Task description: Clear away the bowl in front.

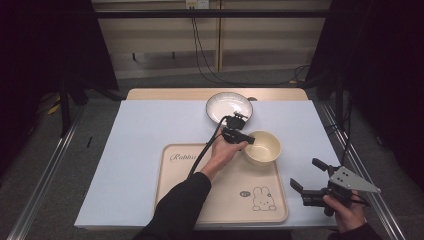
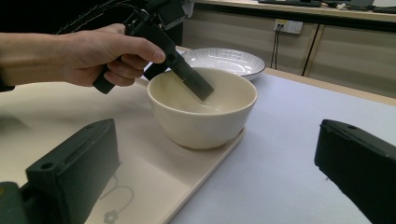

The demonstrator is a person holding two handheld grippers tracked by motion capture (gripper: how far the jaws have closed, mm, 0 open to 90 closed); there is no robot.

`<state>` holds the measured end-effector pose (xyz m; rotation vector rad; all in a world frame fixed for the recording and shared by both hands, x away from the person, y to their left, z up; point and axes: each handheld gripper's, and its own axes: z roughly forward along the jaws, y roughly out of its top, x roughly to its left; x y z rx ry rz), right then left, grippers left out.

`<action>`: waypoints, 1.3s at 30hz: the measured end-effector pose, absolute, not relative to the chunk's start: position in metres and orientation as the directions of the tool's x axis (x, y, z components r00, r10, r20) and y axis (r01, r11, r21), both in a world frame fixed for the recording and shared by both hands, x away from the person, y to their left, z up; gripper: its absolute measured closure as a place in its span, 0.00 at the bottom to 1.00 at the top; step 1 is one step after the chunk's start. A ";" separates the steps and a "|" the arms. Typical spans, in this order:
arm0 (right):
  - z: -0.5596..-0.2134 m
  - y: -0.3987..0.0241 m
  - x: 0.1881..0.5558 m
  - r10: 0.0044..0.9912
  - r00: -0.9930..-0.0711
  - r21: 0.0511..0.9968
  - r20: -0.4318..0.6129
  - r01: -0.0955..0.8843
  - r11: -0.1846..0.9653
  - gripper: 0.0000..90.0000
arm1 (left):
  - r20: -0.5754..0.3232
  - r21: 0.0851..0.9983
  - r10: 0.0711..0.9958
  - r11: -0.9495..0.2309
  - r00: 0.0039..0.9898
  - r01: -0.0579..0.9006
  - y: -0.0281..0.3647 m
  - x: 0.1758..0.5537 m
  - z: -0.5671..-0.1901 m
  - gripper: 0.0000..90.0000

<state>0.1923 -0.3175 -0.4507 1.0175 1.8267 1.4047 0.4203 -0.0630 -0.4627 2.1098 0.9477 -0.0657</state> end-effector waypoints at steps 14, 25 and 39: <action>-0.451 -0.318 0.193 0.858 -0.514 0.969 -0.017 0.202 0.140 0.00 | -0.273 0.736 0.634 -0.347 0.724 0.582 -0.045 0.418 -0.457 0.10; -0.450 -0.318 0.193 0.860 -0.510 0.971 -0.017 0.196 0.136 0.00 | -0.231 0.805 0.639 -0.299 0.733 0.513 -0.011 0.404 -0.440 0.03; -0.450 -0.318 0.193 0.862 -0.507 0.971 -0.021 0.196 0.139 0.00 | -0.108 0.878 0.673 -0.280 0.731 0.387 0.037 0.383 -0.425 0.02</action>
